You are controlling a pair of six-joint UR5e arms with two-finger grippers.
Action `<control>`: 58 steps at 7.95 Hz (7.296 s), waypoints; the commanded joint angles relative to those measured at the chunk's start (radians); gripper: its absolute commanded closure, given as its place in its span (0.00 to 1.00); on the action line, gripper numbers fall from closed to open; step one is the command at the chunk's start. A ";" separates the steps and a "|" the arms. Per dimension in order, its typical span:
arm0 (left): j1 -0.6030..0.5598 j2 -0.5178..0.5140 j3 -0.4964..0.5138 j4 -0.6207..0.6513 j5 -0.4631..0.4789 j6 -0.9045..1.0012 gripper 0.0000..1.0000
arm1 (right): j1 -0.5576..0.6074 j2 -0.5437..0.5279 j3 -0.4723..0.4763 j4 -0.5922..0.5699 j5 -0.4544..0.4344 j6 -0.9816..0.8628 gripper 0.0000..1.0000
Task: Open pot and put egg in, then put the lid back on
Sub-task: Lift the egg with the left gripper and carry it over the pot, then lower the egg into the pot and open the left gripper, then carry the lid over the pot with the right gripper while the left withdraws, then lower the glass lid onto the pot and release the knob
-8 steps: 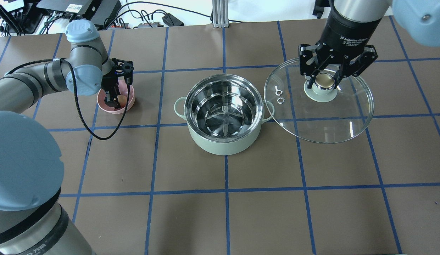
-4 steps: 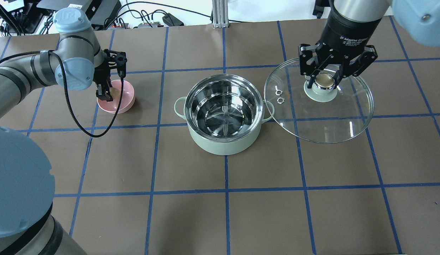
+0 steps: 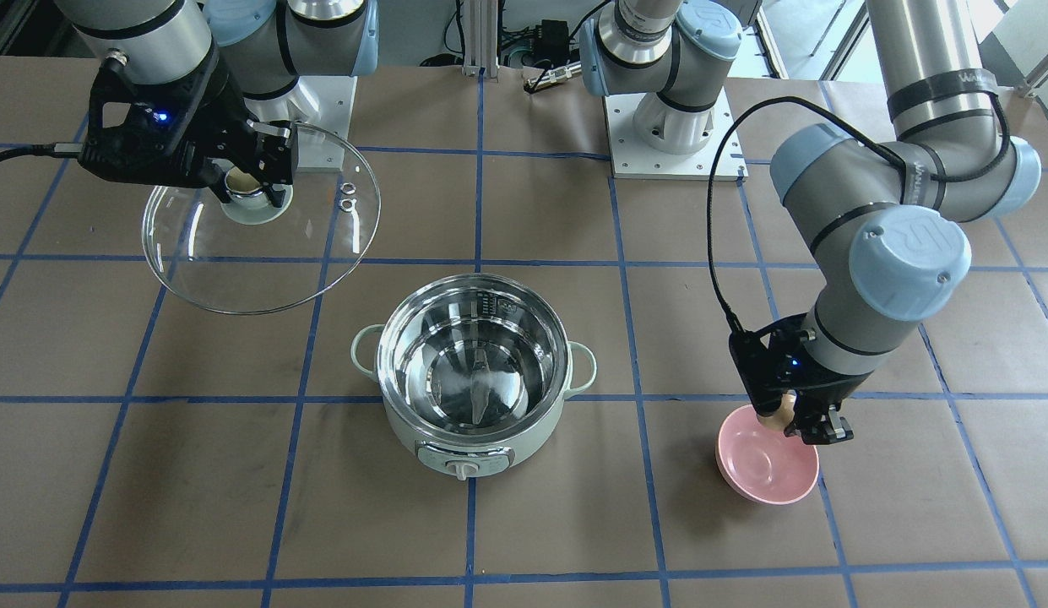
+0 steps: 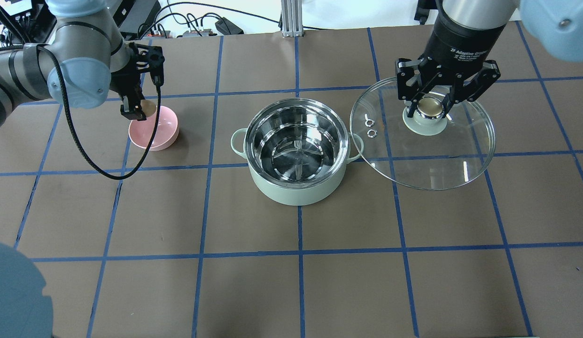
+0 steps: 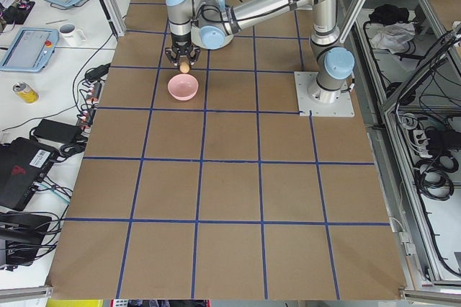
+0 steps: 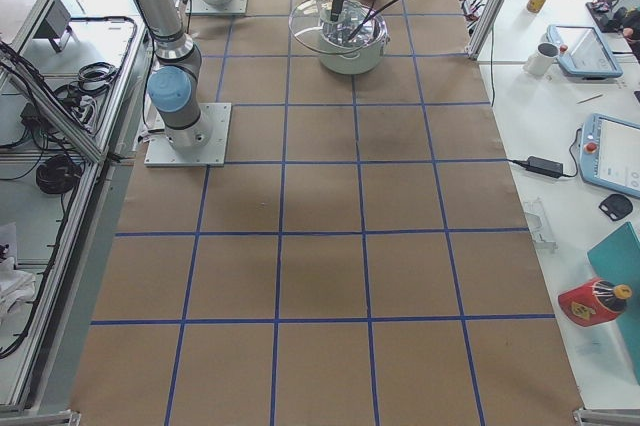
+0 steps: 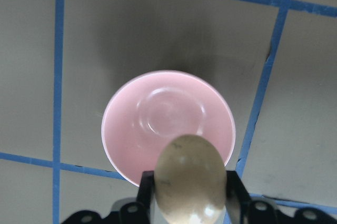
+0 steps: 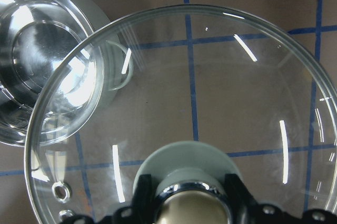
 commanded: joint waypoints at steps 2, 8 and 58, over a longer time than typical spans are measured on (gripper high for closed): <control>-0.257 0.123 0.008 -0.012 -0.005 -0.095 1.00 | 0.000 0.000 0.002 0.000 0.000 0.000 0.73; -0.459 0.064 -0.004 -0.002 -0.158 -0.236 1.00 | 0.000 0.000 0.002 0.000 0.000 0.002 0.73; -0.142 0.314 0.005 -0.422 -0.124 -1.327 0.00 | 0.367 0.402 -0.057 -0.437 -0.038 0.394 0.64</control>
